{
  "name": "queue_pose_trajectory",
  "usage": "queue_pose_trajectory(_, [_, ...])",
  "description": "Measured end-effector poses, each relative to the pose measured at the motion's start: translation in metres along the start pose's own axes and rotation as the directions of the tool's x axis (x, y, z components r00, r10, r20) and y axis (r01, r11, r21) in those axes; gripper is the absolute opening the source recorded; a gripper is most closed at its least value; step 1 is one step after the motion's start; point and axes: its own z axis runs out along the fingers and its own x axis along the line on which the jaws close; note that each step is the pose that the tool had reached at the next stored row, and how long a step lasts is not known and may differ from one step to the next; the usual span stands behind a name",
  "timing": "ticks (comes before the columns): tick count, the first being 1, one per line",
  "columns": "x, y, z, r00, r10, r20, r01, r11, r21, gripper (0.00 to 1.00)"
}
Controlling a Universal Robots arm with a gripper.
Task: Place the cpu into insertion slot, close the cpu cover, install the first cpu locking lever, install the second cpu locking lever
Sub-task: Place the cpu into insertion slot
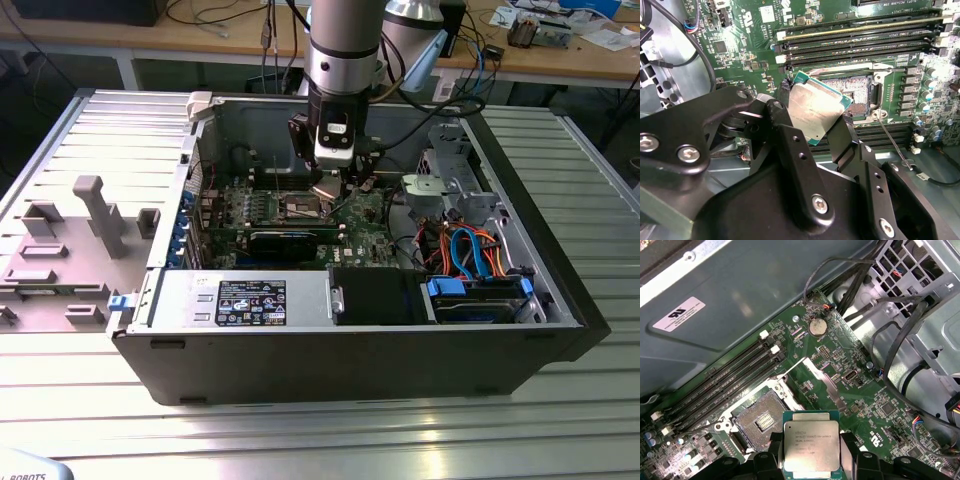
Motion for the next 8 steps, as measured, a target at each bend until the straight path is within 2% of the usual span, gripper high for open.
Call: queue_pose_trajectory(8, [0.0000, 0.0000, 0.0002, 1.0000, 0.004, 0.0002, -0.004, 1.0000, 0.0001, 0.54])
